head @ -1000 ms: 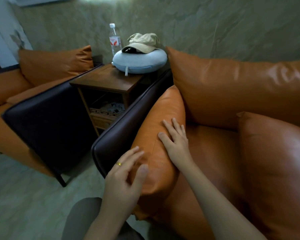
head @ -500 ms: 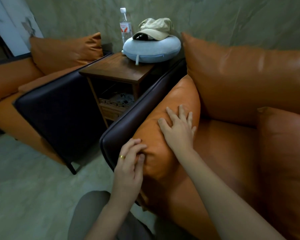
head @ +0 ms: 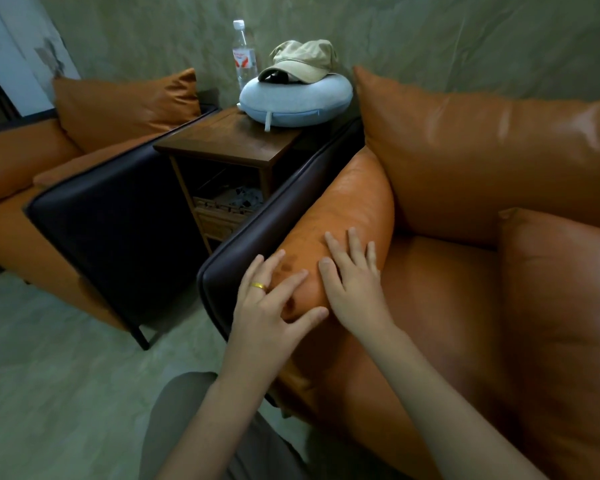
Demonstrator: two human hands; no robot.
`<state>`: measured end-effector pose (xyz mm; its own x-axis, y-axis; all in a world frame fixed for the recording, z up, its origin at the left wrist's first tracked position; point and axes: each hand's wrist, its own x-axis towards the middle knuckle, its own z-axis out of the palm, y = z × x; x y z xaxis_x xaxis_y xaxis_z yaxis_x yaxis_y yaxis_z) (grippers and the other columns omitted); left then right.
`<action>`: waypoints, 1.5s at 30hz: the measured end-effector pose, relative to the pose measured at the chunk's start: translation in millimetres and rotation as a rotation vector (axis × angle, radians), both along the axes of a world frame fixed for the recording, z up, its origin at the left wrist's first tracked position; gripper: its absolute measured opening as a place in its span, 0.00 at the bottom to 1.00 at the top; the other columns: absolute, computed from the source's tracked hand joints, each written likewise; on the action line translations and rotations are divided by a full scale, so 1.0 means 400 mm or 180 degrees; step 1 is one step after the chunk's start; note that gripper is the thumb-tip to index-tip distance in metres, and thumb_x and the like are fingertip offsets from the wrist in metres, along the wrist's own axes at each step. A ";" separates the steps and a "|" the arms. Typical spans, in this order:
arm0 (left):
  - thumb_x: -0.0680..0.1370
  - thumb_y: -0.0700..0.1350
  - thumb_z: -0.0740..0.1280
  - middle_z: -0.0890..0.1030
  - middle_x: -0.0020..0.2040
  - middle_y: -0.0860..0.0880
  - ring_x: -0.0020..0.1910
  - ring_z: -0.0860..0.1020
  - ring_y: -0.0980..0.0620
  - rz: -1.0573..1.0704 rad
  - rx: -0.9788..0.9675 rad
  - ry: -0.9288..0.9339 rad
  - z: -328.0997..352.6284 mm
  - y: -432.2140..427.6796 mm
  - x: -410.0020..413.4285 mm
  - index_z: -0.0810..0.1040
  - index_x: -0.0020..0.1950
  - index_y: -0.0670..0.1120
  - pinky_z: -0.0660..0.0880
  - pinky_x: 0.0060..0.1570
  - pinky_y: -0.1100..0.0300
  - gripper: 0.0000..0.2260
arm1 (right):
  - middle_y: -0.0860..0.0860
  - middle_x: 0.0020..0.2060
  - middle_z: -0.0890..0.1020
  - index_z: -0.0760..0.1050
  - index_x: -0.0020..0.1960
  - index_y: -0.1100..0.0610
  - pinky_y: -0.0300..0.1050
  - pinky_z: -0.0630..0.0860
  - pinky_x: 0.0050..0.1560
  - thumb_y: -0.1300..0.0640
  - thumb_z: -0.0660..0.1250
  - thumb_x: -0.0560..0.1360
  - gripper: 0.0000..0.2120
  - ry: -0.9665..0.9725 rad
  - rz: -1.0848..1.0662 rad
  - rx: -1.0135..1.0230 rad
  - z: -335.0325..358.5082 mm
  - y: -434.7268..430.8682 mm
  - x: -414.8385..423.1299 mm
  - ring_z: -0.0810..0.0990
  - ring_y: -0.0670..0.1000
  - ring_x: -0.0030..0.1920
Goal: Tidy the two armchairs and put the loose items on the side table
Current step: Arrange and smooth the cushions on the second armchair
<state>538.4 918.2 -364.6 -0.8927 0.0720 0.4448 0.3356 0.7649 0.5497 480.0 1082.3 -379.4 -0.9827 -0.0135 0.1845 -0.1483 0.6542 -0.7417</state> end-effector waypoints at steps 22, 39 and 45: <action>0.74 0.72 0.59 0.69 0.75 0.57 0.75 0.65 0.55 -0.1269 0.0088 -0.1114 0.027 0.411 0.075 0.69 0.74 0.60 0.60 0.76 0.50 0.31 | 0.41 0.72 0.72 0.74 0.71 0.43 0.43 0.57 0.74 0.48 0.62 0.82 0.18 0.0048 -0.0803 0.0683 0.129 0.519 0.370 0.62 0.45 0.76; 0.67 0.73 0.67 0.55 0.78 0.64 0.77 0.57 0.60 -0.2017 0.2543 -0.2294 -0.076 0.932 0.225 0.59 0.72 0.75 0.57 0.76 0.54 0.35 | 0.45 0.62 0.79 0.77 0.65 0.42 0.51 0.72 0.69 0.54 0.62 0.82 0.14 0.0054 -0.2647 -0.0889 0.024 0.912 0.629 0.75 0.48 0.66; 0.69 0.75 0.61 0.46 0.81 0.60 0.78 0.48 0.65 -0.2549 0.1809 -0.1941 -0.052 1.061 0.234 0.61 0.71 0.77 0.52 0.78 0.50 0.30 | 0.42 0.67 0.76 0.76 0.66 0.39 0.56 0.71 0.70 0.52 0.65 0.80 0.16 0.0057 -0.2507 -0.1332 0.068 0.966 0.693 0.74 0.46 0.67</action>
